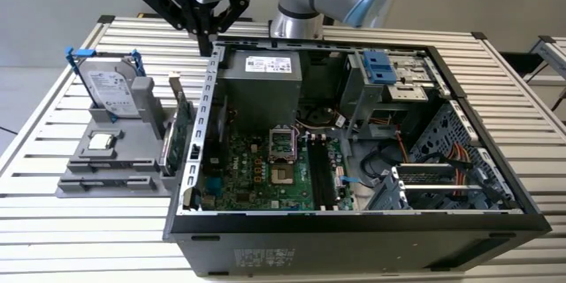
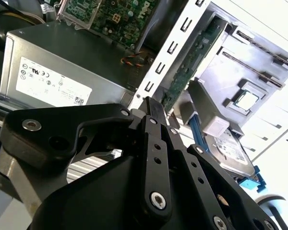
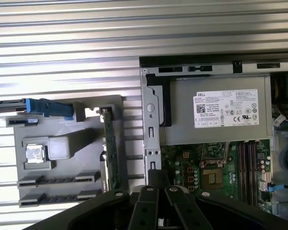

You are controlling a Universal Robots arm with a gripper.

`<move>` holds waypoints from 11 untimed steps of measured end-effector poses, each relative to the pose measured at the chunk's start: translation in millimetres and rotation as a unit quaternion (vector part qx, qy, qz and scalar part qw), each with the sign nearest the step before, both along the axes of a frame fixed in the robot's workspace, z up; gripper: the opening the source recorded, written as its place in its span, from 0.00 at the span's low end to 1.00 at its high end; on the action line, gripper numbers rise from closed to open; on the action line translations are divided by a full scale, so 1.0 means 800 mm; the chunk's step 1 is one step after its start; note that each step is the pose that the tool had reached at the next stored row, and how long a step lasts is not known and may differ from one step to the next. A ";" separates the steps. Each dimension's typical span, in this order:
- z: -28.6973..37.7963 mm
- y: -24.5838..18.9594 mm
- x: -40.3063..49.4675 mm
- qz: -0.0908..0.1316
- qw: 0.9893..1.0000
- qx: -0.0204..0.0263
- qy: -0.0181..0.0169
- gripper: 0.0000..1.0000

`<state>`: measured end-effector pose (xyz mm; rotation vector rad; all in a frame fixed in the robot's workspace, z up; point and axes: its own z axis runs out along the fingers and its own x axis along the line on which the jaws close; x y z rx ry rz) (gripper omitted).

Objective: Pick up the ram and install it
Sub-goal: 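Reach for the ram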

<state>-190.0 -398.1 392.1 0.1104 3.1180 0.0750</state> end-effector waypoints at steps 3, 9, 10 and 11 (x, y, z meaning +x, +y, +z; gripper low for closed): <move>0.0000 0.0001 -0.004 0.000 1.000 0.000 0.000 0.00; -0.0002 0.0002 -0.011 0.000 1.000 0.000 0.000 0.00; -0.0002 0.0002 -0.012 0.000 1.000 0.000 0.000 0.00; -0.0002 0.0002 -0.013 0.000 1.000 0.000 0.000 0.00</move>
